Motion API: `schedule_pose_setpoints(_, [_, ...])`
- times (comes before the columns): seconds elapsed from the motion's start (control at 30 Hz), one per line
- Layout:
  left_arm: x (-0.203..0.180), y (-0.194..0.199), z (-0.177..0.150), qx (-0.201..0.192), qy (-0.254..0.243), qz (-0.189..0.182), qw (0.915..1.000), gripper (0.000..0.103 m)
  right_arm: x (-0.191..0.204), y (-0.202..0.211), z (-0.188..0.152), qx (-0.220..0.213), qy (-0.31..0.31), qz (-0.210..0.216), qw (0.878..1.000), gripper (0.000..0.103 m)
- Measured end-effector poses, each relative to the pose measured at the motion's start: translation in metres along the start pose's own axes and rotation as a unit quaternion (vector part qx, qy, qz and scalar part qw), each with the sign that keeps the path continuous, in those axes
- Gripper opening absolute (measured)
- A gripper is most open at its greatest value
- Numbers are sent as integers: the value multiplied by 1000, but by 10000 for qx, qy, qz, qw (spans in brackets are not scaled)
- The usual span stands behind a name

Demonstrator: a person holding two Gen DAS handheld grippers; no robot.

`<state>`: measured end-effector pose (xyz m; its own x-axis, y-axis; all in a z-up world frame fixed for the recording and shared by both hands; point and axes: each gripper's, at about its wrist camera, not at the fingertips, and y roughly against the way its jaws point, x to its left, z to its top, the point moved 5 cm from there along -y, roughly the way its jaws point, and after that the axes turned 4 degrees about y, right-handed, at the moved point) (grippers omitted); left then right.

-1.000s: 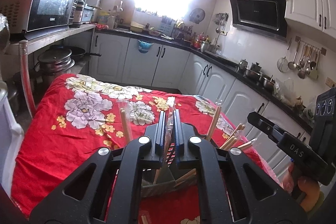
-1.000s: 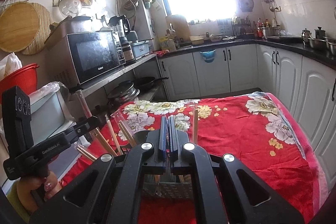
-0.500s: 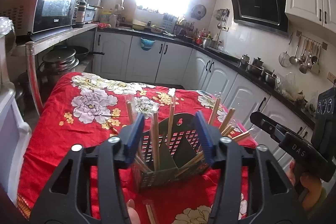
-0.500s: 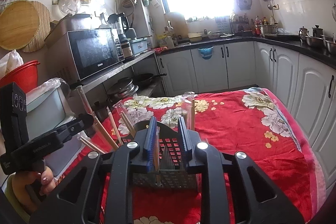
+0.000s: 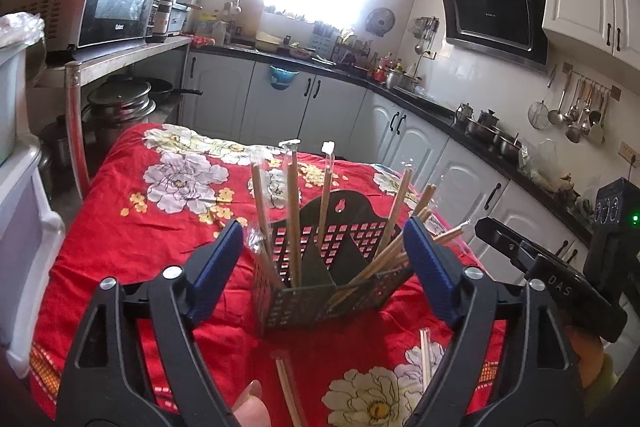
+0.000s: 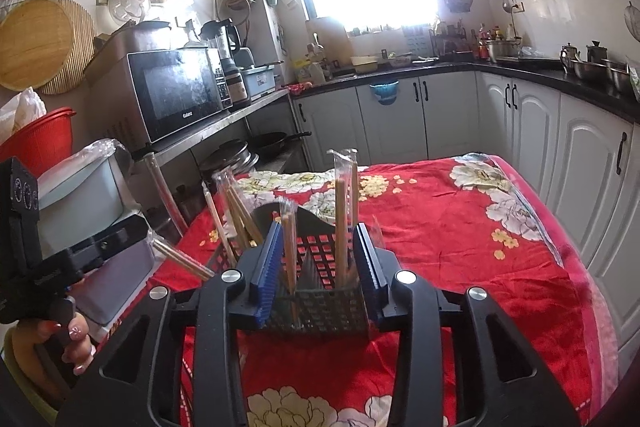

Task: Organize utensils
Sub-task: 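Withdraw both open tools from the caddy toward the last wrapped chopsticks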

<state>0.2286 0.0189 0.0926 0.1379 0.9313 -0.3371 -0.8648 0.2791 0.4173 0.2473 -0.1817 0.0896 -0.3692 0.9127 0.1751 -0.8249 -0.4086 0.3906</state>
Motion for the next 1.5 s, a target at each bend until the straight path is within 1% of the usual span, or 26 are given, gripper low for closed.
schedule_pose_setpoints(0.13, [0, 4, -9, 48, -32, 12, 10000, 83, 0, 4, -8, 64, -14, 11, 10000, 41])
schedule_pose_setpoints(0.2, [0, 5, -14, 82, -47, 34, 9999, 88, 2, 7, -12, 84, 14, 13, 10000, 43])
schedule_pose_setpoints(0.3, [1, 6, -21, 132, -66, 75, 9999, 92, 5, 11, -18, 120, 79, 6, 9999, 48])
schedule_pose_setpoints(0.5, [6, 8, -34, 263, -89, 151, 9995, 92, 10, 17, -29, 218, 198, -1, 9996, 54])
schedule_pose_setpoints(0.77, [14, 6, -54, 472, -54, 214, 9986, 92, 15, 17, -52, 438, 296, 17, 9986, 57])
schedule_pose_setpoints(1.07, [20, 0, -74, 699, -29, 285, 9971, 92, 14, 15, -75, 694, 267, 13, 9972, 59])
schedule_pose_setpoints(1.5, [21, -21, -108, 1180, -61, 352, 9924, 92, -3, 5, -109, 1114, 57, -70, 9937, 60])
